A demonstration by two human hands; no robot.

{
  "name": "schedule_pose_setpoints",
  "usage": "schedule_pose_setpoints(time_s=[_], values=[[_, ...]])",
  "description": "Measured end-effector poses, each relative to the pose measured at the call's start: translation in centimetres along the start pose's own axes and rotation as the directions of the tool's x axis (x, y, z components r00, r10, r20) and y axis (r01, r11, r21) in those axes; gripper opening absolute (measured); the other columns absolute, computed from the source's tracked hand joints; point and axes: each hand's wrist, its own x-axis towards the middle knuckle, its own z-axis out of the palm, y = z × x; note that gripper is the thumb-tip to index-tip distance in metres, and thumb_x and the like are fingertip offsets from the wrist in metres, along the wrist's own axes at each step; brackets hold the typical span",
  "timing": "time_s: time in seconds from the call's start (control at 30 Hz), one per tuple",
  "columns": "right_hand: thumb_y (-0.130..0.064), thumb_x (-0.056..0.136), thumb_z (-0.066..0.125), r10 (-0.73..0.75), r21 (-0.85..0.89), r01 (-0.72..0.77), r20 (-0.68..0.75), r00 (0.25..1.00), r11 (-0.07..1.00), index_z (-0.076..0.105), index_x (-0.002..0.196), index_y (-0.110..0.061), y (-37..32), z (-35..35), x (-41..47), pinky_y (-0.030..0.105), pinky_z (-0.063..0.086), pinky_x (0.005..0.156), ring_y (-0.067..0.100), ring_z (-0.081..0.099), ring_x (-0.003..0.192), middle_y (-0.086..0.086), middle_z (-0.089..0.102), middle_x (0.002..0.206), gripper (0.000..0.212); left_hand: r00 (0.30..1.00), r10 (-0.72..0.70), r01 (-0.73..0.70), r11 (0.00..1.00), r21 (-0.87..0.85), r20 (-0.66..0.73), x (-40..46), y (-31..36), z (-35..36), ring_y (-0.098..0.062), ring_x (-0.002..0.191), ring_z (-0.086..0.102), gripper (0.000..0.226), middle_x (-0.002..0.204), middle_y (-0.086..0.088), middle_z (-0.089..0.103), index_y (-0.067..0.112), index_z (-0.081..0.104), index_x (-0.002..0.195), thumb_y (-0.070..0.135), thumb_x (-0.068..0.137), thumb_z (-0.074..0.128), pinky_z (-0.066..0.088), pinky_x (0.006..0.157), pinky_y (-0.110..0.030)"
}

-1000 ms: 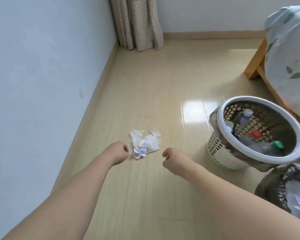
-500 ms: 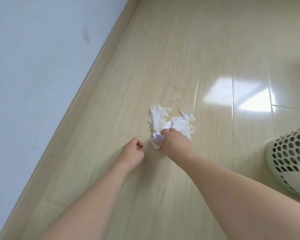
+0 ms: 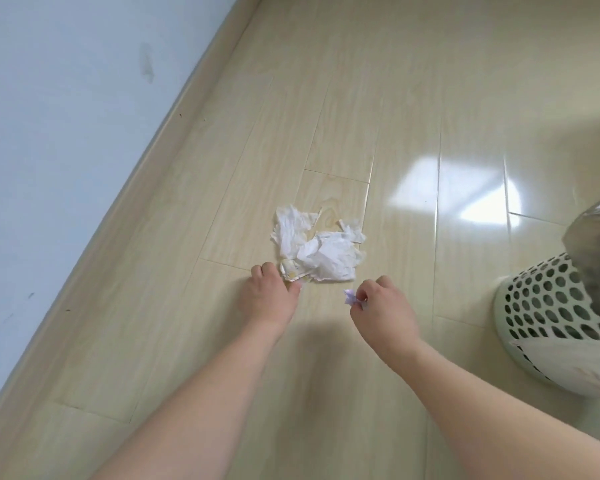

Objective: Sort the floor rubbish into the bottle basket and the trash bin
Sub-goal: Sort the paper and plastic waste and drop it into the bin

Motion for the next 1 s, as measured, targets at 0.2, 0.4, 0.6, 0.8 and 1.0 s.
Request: schedule_pose_setpoints(time_s=[0.2,0.4,0.6,0.8,1.0], values=[[-0.045,0.098,0.045,0.119,0.047,-0.121,0.038,0.992,0.992,0.048,0.072,-0.024,3.4,-3.4,-4.3,0.029,0.044,0.059,0.019,0.054,0.068,-0.006,0.048,0.089,0.033,0.956,-0.106,0.124,0.991,-0.048,0.273,-2.4,0.4,-1.5,-0.027,0.079,0.061,0.032,0.088,-0.005,0.063,0.013,0.061,0.094,0.043,0.085,0.056,0.042,0.060,-0.028],[-0.042,0.097,0.045,0.059,0.135,-0.088,0.203,0.977,0.987,0.043,0.069,-0.019,2.3,-10.2,-9.7,0.023,0.033,0.048,0.016,0.048,0.054,-0.005,0.072,0.081,0.036,0.751,-0.167,-0.126,0.914,0.387,0.639,-8.3,3.8,-10.2,-0.019,0.058,0.055,0.004,0.075,-0.009,0.059,0.005,0.054,0.087,0.009,0.086,0.055,0.044,0.057,-0.024],[-0.041,0.093,0.052,0.135,0.173,-0.157,0.129,0.982,0.972,0.065,0.074,-0.009,4.8,-21.0,-18.5,0.028,0.044,0.054,0.020,0.055,0.057,0.002,0.071,0.073,0.040,0.712,0.216,-0.239,0.969,-0.059,0.668,-17.9,13.8,-17.4,-0.022,0.061,0.052,0.012,0.075,-0.011,0.058,0.008,0.054,0.083,-0.001,0.075,0.054,0.041,0.055,-0.027],[-0.035,0.094,0.052,0.321,0.178,-0.307,-0.055,0.945,0.935,0.066,0.071,-0.012,15.0,-30.1,-29.7,0.027,0.046,0.060,0.018,0.061,0.070,-0.002,0.064,0.067,0.035,0.619,0.478,-0.399,0.875,-0.275,0.623,-32.3,26.1,-16.9,-0.020,0.062,0.049,0.007,0.076,-0.008,0.060,0.009,0.059,0.085,0.008,0.080,0.055,0.039,0.055,-0.025],[-0.029,0.097,0.047,0.513,0.242,-0.473,-0.142,0.847,0.847,0.044,0.054,-0.019,26.9,-32.3,-36.7,0.027,0.040,0.065,0.025,0.050,0.067,0.000,0.048,0.058,0.045,0.603,0.578,-0.481,0.813,-0.328,0.549,-43.1,34.2,-10.2,-0.022,0.062,0.057,0.006,0.079,-0.007,0.061,0.014,0.057,0.088,0.019,0.086,0.054,0.046,0.057,-0.026]])
